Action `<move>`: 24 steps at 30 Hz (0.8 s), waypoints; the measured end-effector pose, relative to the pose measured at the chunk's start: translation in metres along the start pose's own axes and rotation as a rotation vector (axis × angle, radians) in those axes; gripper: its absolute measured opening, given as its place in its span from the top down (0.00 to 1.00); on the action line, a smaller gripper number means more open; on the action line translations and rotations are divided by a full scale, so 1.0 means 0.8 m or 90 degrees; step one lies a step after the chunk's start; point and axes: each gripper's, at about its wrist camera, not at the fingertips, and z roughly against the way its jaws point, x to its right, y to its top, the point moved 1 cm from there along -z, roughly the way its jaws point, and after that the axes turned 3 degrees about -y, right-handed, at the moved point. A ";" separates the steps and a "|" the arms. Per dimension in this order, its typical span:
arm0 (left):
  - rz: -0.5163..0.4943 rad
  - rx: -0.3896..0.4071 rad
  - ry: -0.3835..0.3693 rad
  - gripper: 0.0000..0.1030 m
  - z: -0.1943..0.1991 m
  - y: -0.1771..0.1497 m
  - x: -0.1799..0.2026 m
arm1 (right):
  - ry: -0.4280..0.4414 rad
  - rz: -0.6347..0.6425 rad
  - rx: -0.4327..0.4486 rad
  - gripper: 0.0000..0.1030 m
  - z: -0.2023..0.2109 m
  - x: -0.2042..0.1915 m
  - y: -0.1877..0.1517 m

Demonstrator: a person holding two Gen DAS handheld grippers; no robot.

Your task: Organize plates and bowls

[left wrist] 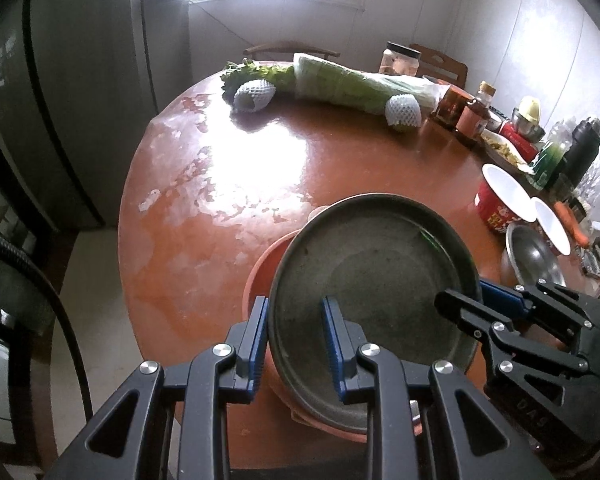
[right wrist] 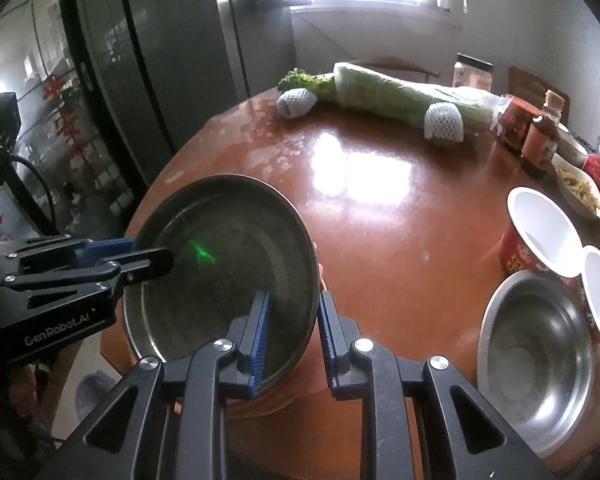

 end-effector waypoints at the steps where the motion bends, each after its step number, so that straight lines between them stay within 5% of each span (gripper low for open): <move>1: 0.001 0.001 0.003 0.74 -0.001 -0.001 0.000 | 0.001 0.002 -0.002 0.76 -0.002 -0.001 -0.001; 20: 0.006 0.057 0.017 0.68 0.038 -0.021 -0.011 | -0.012 0.027 -0.010 0.75 -0.016 -0.009 -0.003; 24: 0.034 0.078 0.026 0.54 0.052 -0.031 -0.025 | -0.016 0.026 -0.010 0.75 -0.015 -0.009 -0.004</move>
